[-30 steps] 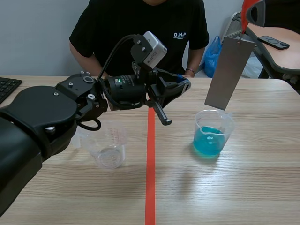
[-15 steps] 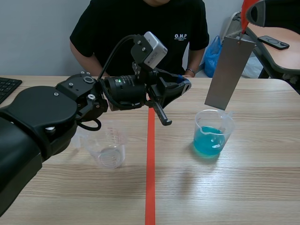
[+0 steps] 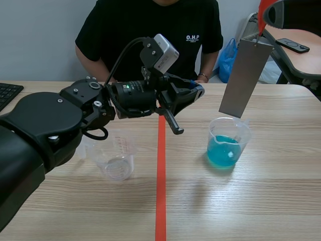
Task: Do the redox reaction experiment.
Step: 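Raise the plate and point at it, then put the plate into the left beaker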
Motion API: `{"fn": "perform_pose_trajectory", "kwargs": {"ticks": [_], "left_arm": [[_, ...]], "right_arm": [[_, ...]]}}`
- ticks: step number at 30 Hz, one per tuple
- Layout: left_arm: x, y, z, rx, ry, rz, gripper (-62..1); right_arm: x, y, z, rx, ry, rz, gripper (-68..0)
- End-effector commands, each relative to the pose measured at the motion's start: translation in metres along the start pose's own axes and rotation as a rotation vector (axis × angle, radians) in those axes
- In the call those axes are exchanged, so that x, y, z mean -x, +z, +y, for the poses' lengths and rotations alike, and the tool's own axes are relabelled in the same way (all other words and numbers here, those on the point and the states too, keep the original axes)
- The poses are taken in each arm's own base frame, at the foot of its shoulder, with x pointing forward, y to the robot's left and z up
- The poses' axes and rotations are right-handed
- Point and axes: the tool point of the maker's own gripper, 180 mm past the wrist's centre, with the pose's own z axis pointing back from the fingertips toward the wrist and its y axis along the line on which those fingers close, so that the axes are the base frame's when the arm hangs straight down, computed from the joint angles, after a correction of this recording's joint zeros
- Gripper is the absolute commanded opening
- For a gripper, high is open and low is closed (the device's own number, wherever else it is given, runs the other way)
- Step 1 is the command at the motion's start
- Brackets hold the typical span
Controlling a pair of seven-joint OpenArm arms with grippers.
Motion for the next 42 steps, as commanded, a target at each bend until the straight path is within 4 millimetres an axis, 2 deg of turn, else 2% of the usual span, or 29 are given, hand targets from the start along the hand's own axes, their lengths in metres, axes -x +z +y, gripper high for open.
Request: {"fn": "perform_pose_trajectory", "kwargs": {"ticks": [1,4,9,13,19,25,32,37,42], "left_arm": [[-0.011,0.005,0.010,-0.011,-0.020,-0.031,-56.9],[-0.006,0.025,0.023,-0.055,-0.012,-0.040,-56.9],[0.007,0.077,0.057,-0.182,0.014,-0.026,-56.9],[0.024,0.130,0.075,-0.276,0.003,0.037,-56.9],[0.029,0.218,0.083,-0.424,-0.012,0.072,-56.9],[0.041,0.298,0.067,-0.568,0.003,0.135,-56.9],[0.066,0.373,0.026,-0.729,0.073,0.214,-56.9],[0.076,0.414,-0.008,-0.843,0.100,0.257,-56.9],[0.079,0.436,-0.042,-0.907,0.146,0.265,-56.9]], "right_arm": [[-0.011,0.003,-0.001,-0.002,0.022,-0.026,-66.0],[-0.011,0.003,-0.001,-0.002,0.022,-0.026,-66.0],[-0.011,0.003,-0.001,-0.003,0.021,-0.026,-66.0],[-0.011,0.003,-0.001,-0.002,0.022,-0.026,-66.0],[-0.011,0.003,-0.001,-0.002,0.022,-0.026,-66.0],[-0.011,0.003,-0.001,-0.002,0.022,-0.026,-66.0],[-0.011,0.003,-0.001,-0.002,0.022,-0.026,-66.0],[-0.011,0.003,-0.001,-0.003,0.021,-0.026,-66.0],[-0.011,0.003,-0.001,-0.002,0.022,-0.025,-66.0]]}}
